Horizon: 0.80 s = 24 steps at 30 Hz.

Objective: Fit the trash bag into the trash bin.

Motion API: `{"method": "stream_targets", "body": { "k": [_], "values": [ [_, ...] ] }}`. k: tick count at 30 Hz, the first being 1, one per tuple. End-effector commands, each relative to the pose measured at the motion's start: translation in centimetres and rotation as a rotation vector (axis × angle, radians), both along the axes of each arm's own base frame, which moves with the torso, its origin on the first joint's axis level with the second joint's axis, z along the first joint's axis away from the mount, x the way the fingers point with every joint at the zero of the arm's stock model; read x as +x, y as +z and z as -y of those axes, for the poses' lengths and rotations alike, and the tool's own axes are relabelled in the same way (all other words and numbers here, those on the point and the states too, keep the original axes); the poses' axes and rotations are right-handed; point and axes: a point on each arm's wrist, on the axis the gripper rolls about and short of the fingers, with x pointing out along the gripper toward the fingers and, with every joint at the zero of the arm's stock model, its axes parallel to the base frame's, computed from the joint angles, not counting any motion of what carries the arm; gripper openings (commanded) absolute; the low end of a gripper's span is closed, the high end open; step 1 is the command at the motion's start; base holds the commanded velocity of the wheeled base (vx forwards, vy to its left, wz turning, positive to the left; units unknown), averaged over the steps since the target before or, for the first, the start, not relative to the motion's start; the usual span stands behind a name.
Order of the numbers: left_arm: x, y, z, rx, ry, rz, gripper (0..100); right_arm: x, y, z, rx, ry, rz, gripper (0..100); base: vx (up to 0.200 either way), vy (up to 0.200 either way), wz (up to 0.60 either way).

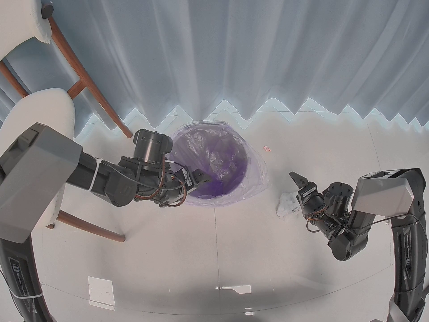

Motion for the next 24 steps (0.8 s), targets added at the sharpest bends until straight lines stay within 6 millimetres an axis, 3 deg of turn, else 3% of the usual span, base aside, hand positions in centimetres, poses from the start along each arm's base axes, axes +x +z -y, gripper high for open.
{"method": "stream_targets", "body": {
  "k": [1,19,20,24],
  "values": [
    [0.8,-1.8,0.7,0.014,0.000,-0.039,100,0.3,-0.5,0.1,0.003,-0.005,0.006,100,0.000,0.000,0.00],
    [2.5,-2.2,1.2,0.042,0.049,-0.012,100,0.3,-0.8,0.1,0.000,-0.006,0.004,100,0.000,0.000,0.00],
    [2.5,-2.2,1.2,0.046,0.049,-0.021,0,0.3,-0.8,0.1,0.000,-0.006,0.004,100,0.000,0.000,0.00],
    [2.7,-1.7,1.2,0.048,0.052,-0.018,0,0.3,-0.8,0.1,0.001,-0.008,0.003,100,0.000,0.000,0.00]
  ]
}}
